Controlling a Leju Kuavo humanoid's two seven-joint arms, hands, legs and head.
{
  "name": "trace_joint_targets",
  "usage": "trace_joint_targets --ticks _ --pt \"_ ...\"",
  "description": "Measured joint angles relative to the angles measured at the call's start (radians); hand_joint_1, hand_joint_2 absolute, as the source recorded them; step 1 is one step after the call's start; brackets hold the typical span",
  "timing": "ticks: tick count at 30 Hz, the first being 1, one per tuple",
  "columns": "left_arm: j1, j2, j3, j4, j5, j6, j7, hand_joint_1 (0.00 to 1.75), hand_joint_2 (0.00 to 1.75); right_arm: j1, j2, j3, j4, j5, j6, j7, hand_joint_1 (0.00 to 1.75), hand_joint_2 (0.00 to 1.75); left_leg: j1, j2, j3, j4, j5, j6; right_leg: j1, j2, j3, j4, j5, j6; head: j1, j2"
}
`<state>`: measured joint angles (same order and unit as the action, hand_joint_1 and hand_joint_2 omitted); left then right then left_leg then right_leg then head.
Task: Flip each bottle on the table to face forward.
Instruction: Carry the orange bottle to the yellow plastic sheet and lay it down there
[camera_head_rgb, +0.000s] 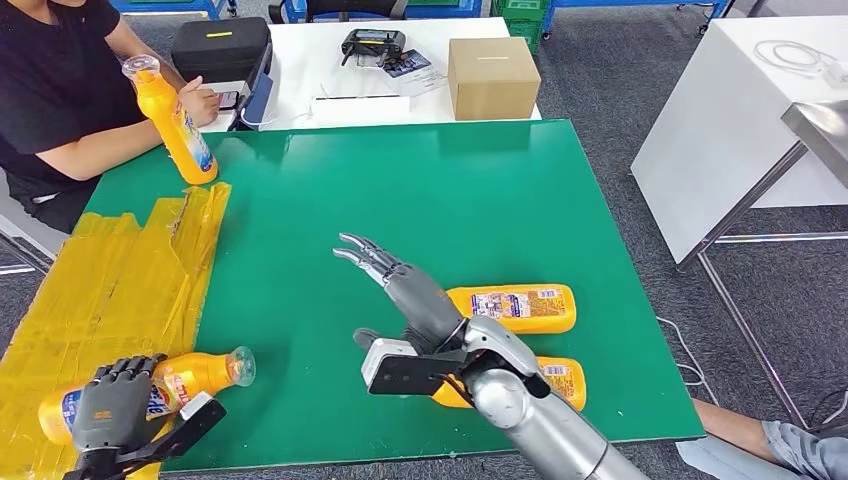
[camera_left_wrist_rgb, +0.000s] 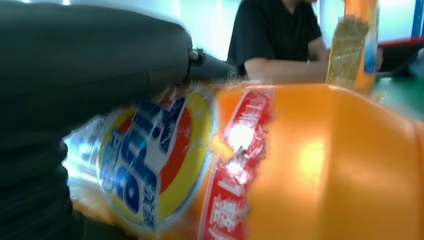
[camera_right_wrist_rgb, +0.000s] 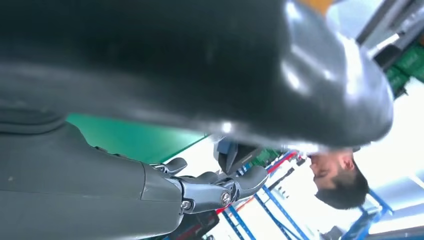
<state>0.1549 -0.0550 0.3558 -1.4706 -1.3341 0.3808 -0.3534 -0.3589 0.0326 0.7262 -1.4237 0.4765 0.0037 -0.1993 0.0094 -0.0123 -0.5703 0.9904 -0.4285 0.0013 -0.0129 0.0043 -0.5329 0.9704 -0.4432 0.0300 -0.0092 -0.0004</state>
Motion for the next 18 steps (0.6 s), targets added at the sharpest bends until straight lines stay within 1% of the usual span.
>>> trace_joint_targets --ticks 1,2,3,5,6,7,9,12,18 --pt "-0.003 0.004 0.001 0.019 -0.017 0.001 0.006 1.75 1.75 0.0 -0.014 -0.001 -0.013 -0.003 0.009 0.0 0.0 0.0 0.0 0.0 0.0 0.0 0.0 0.0 0.0 0.0 0.0 0.0 0.0 0.0 0.0 0.0" --pt "-0.017 0.016 0.002 0.064 -0.044 0.0 0.014 1.31 1.31 0.001 -0.04 -0.002 -0.033 -0.008 0.028 -0.001 0.0 0.44 0.0 -0.001 0.0 0.0 0.0 0.0 0.0 -0.001 0.001 0.0 0.0 0.0 0.0 0.0" --pt "-0.048 0.037 0.0 0.136 -0.079 -0.002 0.029 0.87 0.87 0.001 -0.077 -0.001 -0.056 -0.014 0.05 -0.002 0.0 0.87 0.0 -0.004 0.002 0.0 0.0 0.0 0.0 -0.003 0.003 0.0 0.0 0.0 0.0 0.0" --pt "-0.13 0.088 -0.01 0.292 -0.128 -0.003 0.065 0.0 0.0 -0.003 -0.161 0.0 -0.094 -0.025 0.099 0.004 0.0 1.75 -0.001 -0.009 0.008 -0.001 0.0 0.0 -0.001 -0.006 0.011 0.0 -0.001 0.0 -0.001 0.0" --pt "-0.163 0.108 -0.016 0.347 -0.138 -0.001 0.079 0.0 0.0 -0.005 -0.196 0.0 -0.106 -0.029 0.115 0.009 0.0 1.75 -0.001 -0.01 0.011 -0.002 0.0 0.0 -0.001 -0.008 0.013 0.0 -0.002 0.0 -0.001 0.0" --pt "-0.179 0.12 -0.019 0.375 -0.134 0.0 0.085 0.0 0.0 -0.007 -0.226 -0.001 -0.114 -0.031 0.129 0.014 0.0 1.75 -0.001 -0.01 0.013 -0.002 -0.001 0.001 -0.001 -0.008 0.013 0.0 -0.002 0.0 -0.001 0.0" --pt "-0.187 0.134 -0.019 0.4 -0.12 0.002 0.081 0.0 0.0 -0.008 -0.266 -0.004 -0.124 -0.032 0.142 0.016 0.0 1.75 -0.001 -0.01 0.016 -0.003 -0.002 0.0 -0.001 -0.008 0.011 0.0 -0.002 -0.001 -0.001 0.0" --pt "-0.19 0.149 -0.018 0.421 -0.102 0.004 0.069 0.0 0.0 -0.005 -0.312 -0.006 -0.14 -0.028 0.151 0.016 0.0 1.75 -0.001 -0.009 0.018 -0.003 0.0 0.0 0.0 -0.007 0.012 0.0 -0.001 -0.001 -0.001 0.0" --pt "-0.183 0.164 -0.016 0.429 -0.052 0.005 0.017 0.0 0.0 0.027 -0.397 -0.007 -0.179 -0.022 0.159 0.016 0.0 1.75 -0.004 -0.009 0.016 -0.002 0.003 0.001 -0.003 -0.007 0.02 0.001 0.0 0.001 -0.001 0.0"
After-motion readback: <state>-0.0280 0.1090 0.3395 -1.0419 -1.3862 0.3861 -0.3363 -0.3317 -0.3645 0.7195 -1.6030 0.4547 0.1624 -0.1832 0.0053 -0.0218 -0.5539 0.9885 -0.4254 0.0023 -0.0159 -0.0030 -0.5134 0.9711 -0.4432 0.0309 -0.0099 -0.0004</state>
